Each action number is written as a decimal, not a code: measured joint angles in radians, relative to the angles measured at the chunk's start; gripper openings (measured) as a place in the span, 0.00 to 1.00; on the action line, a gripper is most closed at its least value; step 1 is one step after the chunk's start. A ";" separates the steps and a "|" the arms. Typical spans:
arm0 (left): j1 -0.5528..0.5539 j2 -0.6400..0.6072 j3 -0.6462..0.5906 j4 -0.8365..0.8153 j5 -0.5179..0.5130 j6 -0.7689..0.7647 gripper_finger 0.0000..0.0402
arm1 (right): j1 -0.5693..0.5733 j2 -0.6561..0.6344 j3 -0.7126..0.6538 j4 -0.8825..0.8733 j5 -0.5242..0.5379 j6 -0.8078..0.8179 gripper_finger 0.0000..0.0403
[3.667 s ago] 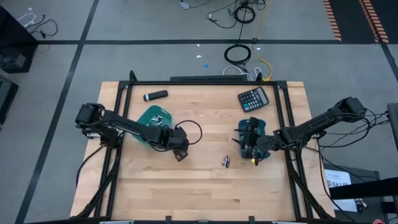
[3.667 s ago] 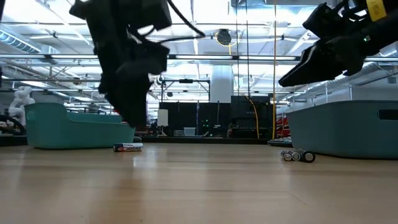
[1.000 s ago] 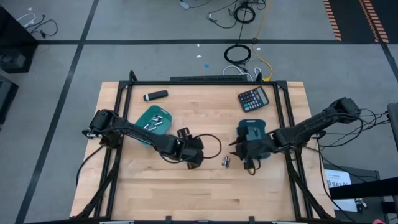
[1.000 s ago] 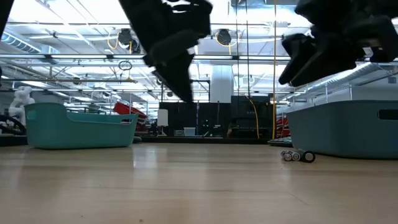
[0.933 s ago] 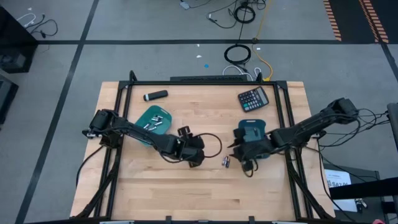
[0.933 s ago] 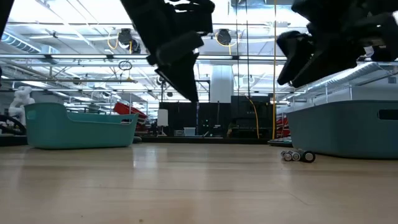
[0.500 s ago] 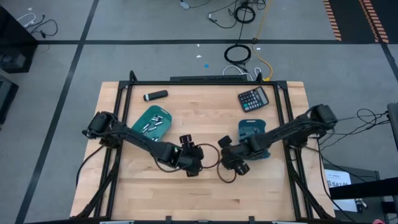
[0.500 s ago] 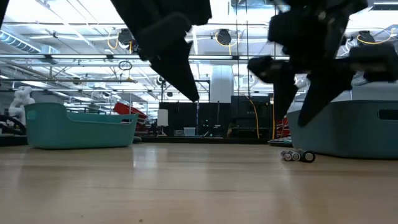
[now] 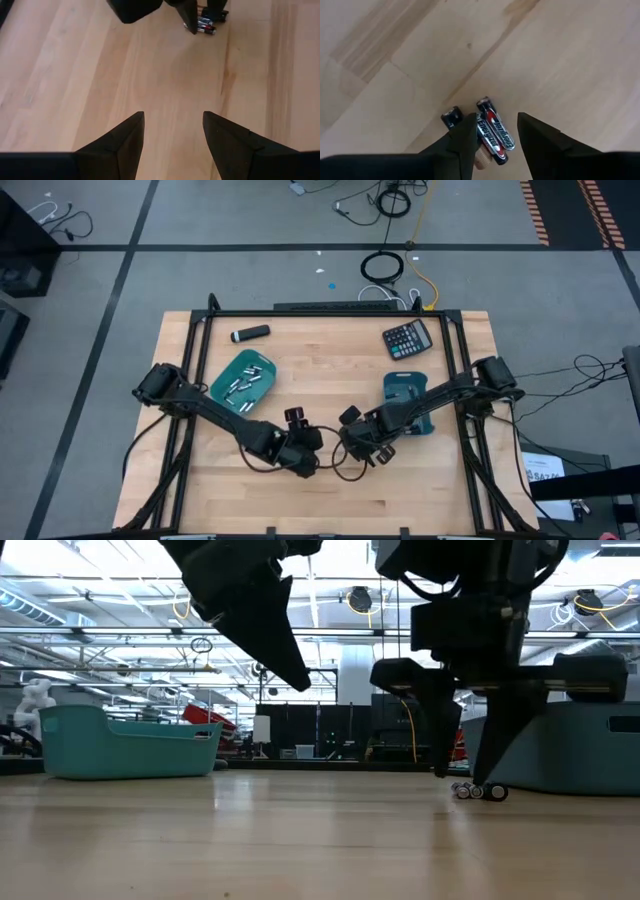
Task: Sort batteries
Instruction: Put the silver battery into the green bin
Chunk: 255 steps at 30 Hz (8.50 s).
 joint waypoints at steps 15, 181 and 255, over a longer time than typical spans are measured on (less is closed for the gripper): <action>-0.016 0.000 0.000 -0.015 -0.005 -0.026 0.53 | -0.064 0.010 0.000 0.024 0.000 -0.051 0.33; 0.410 -0.524 -0.327 -0.443 0.020 -0.340 0.26 | -0.192 -0.807 -0.706 0.937 0.061 0.683 0.39; 0.168 -0.228 -0.325 0.322 0.126 -0.157 0.49 | -0.002 0.078 -0.040 0.129 0.028 0.023 0.03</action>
